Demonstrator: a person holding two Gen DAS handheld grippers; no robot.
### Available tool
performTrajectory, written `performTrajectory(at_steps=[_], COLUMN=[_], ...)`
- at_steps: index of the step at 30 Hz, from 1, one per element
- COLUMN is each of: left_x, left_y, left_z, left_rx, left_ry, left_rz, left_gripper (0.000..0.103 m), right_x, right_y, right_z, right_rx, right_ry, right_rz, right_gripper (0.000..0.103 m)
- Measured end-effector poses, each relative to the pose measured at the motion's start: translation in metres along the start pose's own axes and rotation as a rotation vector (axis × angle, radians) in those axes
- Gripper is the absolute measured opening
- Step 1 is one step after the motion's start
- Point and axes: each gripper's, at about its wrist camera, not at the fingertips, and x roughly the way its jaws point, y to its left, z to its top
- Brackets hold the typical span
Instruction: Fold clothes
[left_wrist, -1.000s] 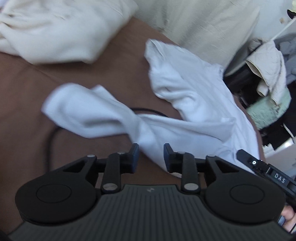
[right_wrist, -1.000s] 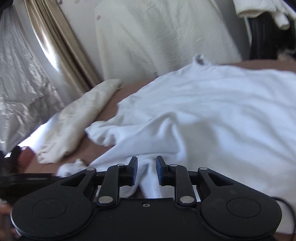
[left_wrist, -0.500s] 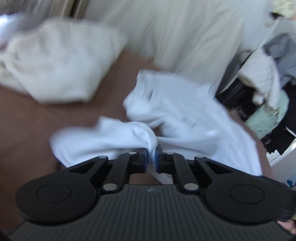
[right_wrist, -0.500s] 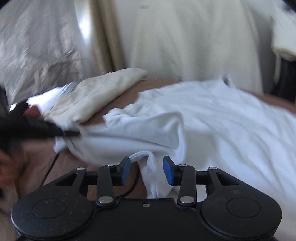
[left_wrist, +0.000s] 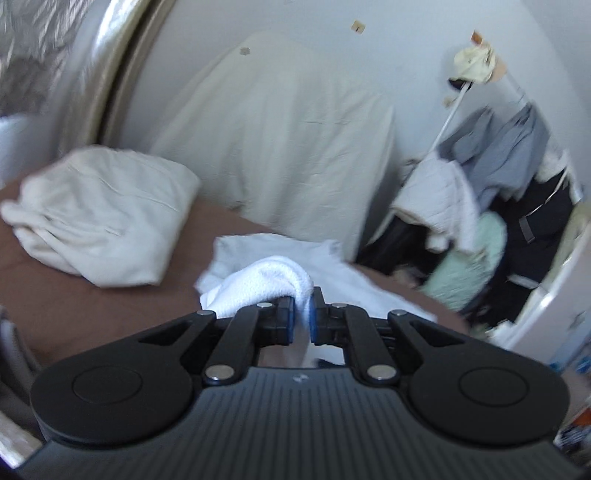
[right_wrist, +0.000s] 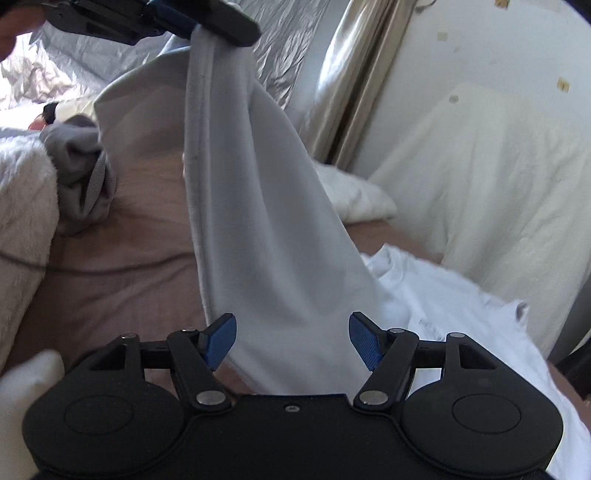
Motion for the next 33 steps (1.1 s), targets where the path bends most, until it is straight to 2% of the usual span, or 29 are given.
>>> performTrajectory(at_steps=[2,4,8,11,14,18,20,24,26,29,33], left_x=[-0.002,-0.003,-0.007,-0.009,-0.008,-0.004,0.0,0.011,0.017,0.027,0.041], left_y=[0.0,-0.004,-0.015,-0.017,-0.019,-0.023,-0.024,-0.021,-0.02,-0.029,-0.046], left_z=[0.0,0.0,0.002,0.004,0.003,0.002,0.0,-0.001,0.0,-0.001,-0.005], left_rx=[-0.054,-0.065,0.006,0.007,0.005,0.005,-0.004,-0.021,-0.031,-0.01,0.032], left_ry=[0.012,0.012,-0.014,-0.008,0.003,0.024,0.036,0.065,0.087,0.116,0.159], left_rz=[-0.058,-0.079,-0.009,-0.018,-0.016,-0.052,-0.043,-0.013,-0.033,-0.066,-0.077], left_gripper=[0.007,0.007,0.007,0.007,0.007,0.007,0.007,0.007,0.007,0.007,0.007], right_x=[-0.005,-0.006,-0.021,-0.036,-0.034,-0.042,-0.046,-0.065,-0.072,-0.077,-0.046], right_y=[-0.002,-0.005,-0.001,0.004,-0.004,-0.024,-0.026,-0.028,-0.027,-0.018,-0.012], right_z=[0.005,0.007,0.008,0.006,0.003,0.0,-0.003,-0.006,-0.007,-0.009,-0.007], right_rx=[0.049,0.076,0.064,0.053,0.082,0.182,0.222,0.315,0.338,0.307,0.304], right_ry=[-0.029,-0.034,-0.04,-0.067,-0.029,-0.008,-0.025,-0.086,-0.085,-0.104,-0.053], right_rz=[-0.004,-0.009,0.076,0.123,0.156,0.294,0.318,0.433,0.484,0.378,0.245], right_gripper=[0.073,0.073,0.073,0.073,0.073,0.073,0.073,0.073,0.075,0.09,0.089])
